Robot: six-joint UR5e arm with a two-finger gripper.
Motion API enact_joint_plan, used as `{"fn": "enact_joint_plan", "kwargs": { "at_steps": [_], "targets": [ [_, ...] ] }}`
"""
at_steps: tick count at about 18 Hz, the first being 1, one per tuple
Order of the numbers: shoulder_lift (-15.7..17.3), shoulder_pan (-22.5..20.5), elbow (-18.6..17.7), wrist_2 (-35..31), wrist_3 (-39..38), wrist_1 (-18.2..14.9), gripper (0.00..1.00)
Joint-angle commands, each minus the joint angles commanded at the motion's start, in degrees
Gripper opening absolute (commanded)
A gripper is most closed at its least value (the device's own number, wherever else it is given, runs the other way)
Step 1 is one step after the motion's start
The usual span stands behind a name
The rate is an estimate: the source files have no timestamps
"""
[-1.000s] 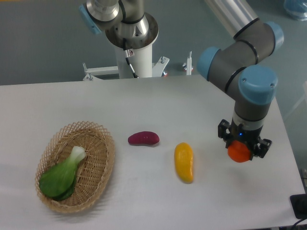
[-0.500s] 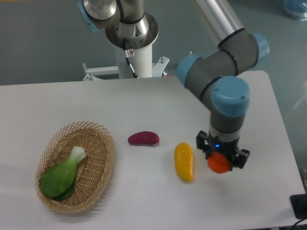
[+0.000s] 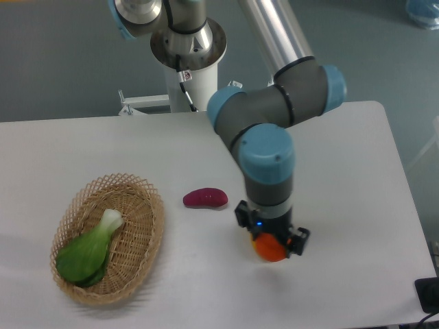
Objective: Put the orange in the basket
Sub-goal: 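Carry the held orange across the table toward the wicker basket, then lower the orange into the basket beside the bok choy and open gripper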
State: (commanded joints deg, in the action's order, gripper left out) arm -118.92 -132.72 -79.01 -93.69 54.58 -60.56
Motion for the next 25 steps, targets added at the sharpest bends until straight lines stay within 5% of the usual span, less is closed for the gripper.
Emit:
{"fn": "enact_joint_plan", "kwargs": {
  "at_steps": [9,15,19,25],
  "targets": [
    [-1.58,13.0,0.0,2.8,-10.18,-0.09,0.65],
    [-3.08,17.05,-0.26,8.69,-12.66,-0.09,0.65],
    [-3.43,17.23,-0.88,16.95,-13.36,-0.26,0.74],
    [-4.66,17.76,-2.63,17.14,-13.28,-0.62,0.97]
  ]
}}
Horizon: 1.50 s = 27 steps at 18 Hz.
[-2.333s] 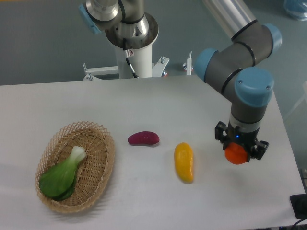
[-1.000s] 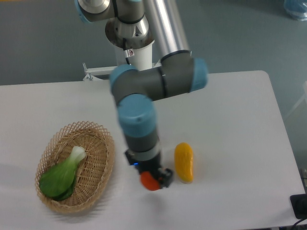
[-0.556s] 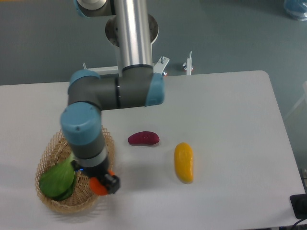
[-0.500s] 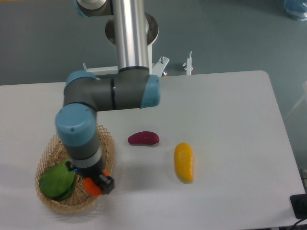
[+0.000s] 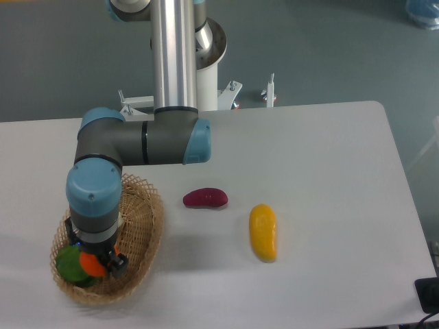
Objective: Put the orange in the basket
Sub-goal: 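Lower the orange into the basket beside the bok choy and open gripper, then lift the open gripper out of the basket and move it away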
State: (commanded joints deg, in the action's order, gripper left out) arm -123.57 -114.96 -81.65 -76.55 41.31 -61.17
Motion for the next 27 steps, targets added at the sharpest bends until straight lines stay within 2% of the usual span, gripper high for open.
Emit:
{"fn": "enact_joint_plan", "kwargs": {
  "at_steps": [1,8,10,14,17,27],
  "targets": [
    [0.09,0.0,-0.18,0.0,0.0,0.0,1.0],
    [2.19,-0.44,0.52,0.0,0.0,0.26,1.0],
    [4.03,-3.85,0.52,-0.09,0.44,0.53,1.0],
    [5.53,-8.43,0.7,-0.44,0.88,0.97,1.0],
    [6.59,-13.6,0.7,-0.79,2.8,0.97,1.0],
    [6.59,-26.97,0.61,-0.88,13.08,0.97,1.0]
  ]
}}
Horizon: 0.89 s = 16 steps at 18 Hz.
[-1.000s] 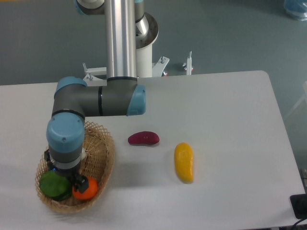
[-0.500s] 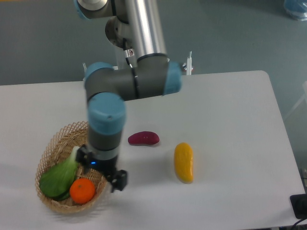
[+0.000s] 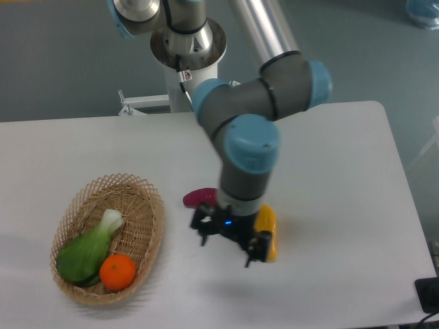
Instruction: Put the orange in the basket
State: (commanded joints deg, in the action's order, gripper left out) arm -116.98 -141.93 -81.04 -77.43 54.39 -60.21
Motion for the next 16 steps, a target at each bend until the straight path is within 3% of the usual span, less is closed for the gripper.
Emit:
{"fn": "enact_joint_plan", "kwargs": {
  "at_steps": [3,7,12,16],
  "targets": [
    [-0.26,-2.99,0.0,-0.35,4.04,0.0,1.0],
    [-0.7,-5.37,-0.35,-8.86,12.56,0.0,1.0],
    [-2.28,-10.9,-0.53,-9.05,20.13,4.39,1.0],
    [-3.25,-14.42,-0.09,-8.97,28.65,4.48,1.0]
  ]
}}
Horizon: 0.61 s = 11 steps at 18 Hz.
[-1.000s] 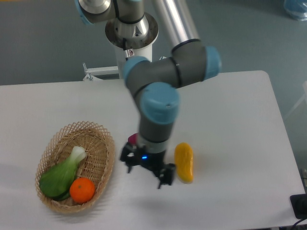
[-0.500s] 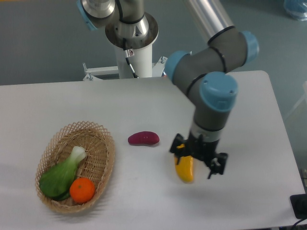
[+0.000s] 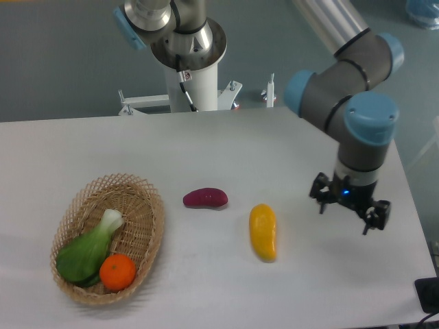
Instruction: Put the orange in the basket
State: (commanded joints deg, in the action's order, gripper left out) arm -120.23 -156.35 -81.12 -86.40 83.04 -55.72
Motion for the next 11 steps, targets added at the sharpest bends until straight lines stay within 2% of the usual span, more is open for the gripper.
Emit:
{"fn": "enact_joint_plan", "kwargs": {
  "at_steps": [2,11],
  "targets": [
    [0.0,-1.4,0.09,1.49,0.54,-0.17,1.0],
    [0.17,-1.06,-0.7,1.06,1.24,0.26,1.0]
  ]
}}
